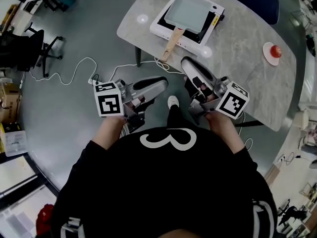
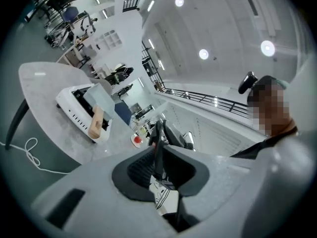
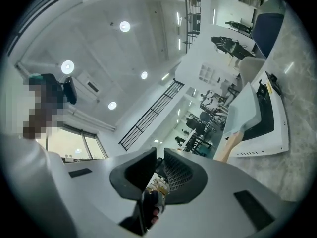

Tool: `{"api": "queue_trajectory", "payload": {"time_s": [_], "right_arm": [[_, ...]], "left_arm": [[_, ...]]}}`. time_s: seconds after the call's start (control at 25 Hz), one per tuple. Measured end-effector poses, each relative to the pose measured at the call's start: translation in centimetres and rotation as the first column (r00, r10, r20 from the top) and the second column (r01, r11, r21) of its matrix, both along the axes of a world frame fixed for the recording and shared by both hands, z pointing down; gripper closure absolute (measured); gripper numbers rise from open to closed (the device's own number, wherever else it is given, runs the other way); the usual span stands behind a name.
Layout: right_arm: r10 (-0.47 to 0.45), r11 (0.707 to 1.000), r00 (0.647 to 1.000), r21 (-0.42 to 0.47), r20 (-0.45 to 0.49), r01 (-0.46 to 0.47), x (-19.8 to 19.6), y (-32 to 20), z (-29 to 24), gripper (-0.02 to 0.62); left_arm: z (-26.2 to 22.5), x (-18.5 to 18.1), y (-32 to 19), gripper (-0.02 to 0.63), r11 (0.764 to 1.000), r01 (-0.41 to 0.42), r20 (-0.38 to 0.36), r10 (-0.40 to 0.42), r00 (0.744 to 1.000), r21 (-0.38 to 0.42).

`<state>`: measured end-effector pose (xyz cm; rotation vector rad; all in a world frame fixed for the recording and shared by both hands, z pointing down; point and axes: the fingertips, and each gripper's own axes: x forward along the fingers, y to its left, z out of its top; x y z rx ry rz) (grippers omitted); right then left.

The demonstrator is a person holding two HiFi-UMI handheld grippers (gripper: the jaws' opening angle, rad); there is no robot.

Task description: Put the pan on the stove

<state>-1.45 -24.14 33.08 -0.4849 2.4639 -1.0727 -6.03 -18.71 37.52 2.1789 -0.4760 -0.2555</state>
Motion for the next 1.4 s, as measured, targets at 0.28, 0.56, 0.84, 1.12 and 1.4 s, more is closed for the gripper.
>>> {"api": "queue_trajectory", "payload": {"time_s": [0.28,0.56,0.84,1.12,1.4], "right_arm": [[0.011,0.983,0.996,0.185,-0.094,0.007,0.2,3.3,-3.2,0.560],[0.025,0.960,0.965,0.275,-0.260,0.049,-0.2,7.5,-4.5,0.574],[0.036,0.954,0.956,0.294,-0.291,0.054,-0.4,10.0,-5.0,0.581],[0.058,0.946,0.951,0.322,-0.305,0.046,-0.4,11.6,-5.7,0.581],[0.067,0.945,0.951,0.324,-0.302,0.036,-0.3,12.3,-6.0,0.581]], "left_arm": [[-4.9,0.6,1.5,0.580,0.977,0.020,0.105,-0.044,0.993,0.214],[-7.8,0.6,5.1,0.586,0.940,0.052,0.178,-0.118,0.977,0.338],[-8.6,0.8,7.0,0.586,0.930,0.053,0.173,-0.124,0.977,0.364],[-9.5,1.0,8.4,0.586,0.920,0.047,0.174,-0.123,0.977,0.388],[-9.7,1.1,9.0,0.586,0.917,0.039,0.170,-0.115,0.979,0.397]]}}
